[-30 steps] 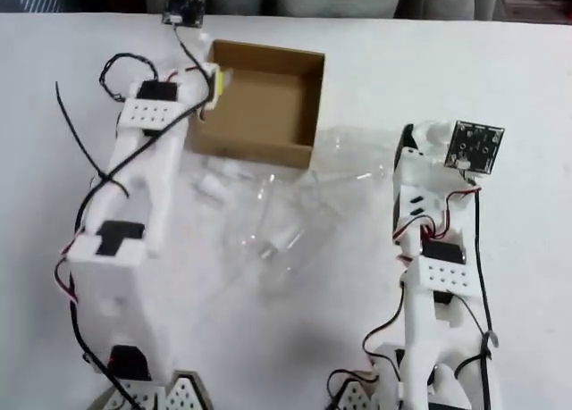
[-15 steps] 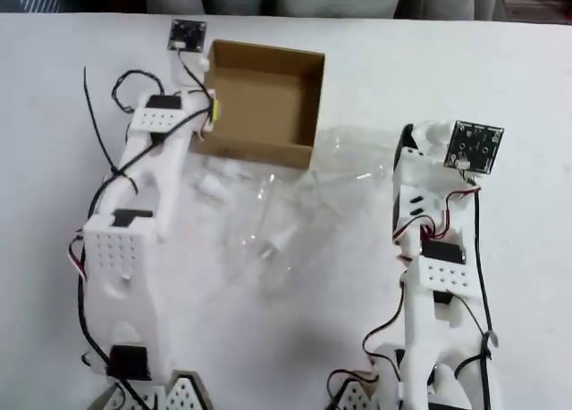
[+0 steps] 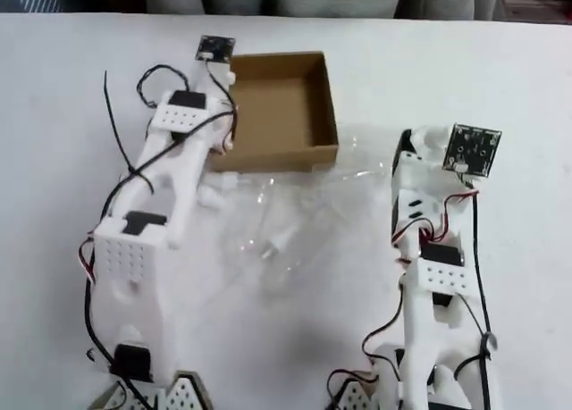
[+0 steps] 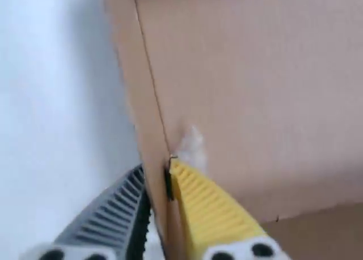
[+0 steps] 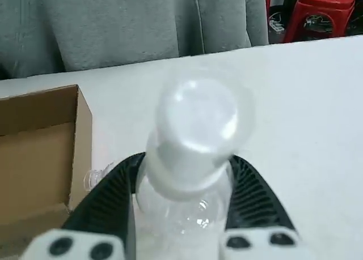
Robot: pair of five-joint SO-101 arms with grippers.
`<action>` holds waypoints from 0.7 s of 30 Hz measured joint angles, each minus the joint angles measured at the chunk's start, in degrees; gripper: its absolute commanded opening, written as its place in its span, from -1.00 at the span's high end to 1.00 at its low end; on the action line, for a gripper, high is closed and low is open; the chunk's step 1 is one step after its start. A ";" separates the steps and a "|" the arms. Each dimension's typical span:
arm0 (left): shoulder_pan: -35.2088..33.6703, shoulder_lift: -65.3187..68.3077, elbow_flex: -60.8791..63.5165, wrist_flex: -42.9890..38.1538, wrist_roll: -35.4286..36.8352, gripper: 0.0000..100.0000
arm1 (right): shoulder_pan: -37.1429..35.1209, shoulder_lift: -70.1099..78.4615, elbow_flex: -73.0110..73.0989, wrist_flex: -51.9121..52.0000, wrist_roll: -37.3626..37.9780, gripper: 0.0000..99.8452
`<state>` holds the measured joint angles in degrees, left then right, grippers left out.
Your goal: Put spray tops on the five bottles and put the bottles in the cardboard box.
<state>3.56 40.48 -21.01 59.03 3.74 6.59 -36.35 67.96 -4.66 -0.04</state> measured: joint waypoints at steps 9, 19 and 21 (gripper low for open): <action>5.01 -20.75 32.79 -18.46 -7.21 0.96 | 0.09 -0.09 0.09 0.00 0.00 0.97; 5.54 -27.08 39.65 -24.44 -9.67 0.96 | 0.09 -0.09 0.09 0.00 0.18 0.97; 5.54 -27.16 40.35 -24.44 -5.01 0.96 | 0.09 -0.09 0.09 0.00 0.35 0.97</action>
<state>9.10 13.32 19.34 34.59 -1.27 6.68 -36.44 68.04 -4.66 0.31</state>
